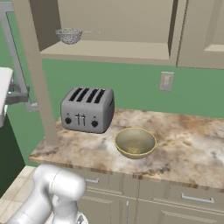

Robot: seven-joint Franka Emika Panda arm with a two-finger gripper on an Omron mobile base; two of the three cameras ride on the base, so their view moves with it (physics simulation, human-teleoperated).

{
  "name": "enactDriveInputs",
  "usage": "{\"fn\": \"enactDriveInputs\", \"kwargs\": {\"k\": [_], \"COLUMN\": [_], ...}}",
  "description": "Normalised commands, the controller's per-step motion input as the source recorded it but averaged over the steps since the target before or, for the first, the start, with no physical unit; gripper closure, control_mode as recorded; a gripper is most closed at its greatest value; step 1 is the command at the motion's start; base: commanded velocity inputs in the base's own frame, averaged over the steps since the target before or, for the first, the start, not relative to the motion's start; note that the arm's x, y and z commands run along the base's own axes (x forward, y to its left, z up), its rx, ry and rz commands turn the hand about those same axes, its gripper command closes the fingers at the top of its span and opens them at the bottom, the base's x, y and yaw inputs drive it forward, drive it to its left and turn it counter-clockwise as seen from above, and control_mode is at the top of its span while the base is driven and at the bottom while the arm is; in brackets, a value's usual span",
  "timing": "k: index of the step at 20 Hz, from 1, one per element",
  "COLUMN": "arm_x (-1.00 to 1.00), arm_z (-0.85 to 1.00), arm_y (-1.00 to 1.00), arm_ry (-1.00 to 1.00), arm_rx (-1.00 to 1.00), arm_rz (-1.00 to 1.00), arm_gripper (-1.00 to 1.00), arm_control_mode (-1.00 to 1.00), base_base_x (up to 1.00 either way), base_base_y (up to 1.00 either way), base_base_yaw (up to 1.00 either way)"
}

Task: Open the cabinet and setup a tea strainer by placing it in the bowl upright.

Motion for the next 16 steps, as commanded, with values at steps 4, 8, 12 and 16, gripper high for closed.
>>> {"fn": "enactDriveInputs", "kwargs": {"k": [4, 8, 12, 16], "arm_x": [-0.56, -0.10, 0.00, 0.00], "arm_z": [-0.01, -0.10, -0.09, -0.04], "arm_y": [0.61, 0.37, 0.24, 0.13], "arm_ry": [0.00, 0.00, 0.00, 0.00], "arm_rx": [0.00, 0.00, 0.00, 0.00], "arm_rz": [0.00, 0.00, 0.00, 0.00], "arm_gripper": [1.00, 1.00, 1.00, -1.00], "arm_control_mode": [-1.00, -1.00, -1.00, -1.00], "base_base_x": [0.00, 0.00, 0.00, 0.00], "base_base_y": [0.00, 0.00, 0.00, 0.00], "base_base_yaw": [0.00, 0.00, 0.00, 0.00]}}
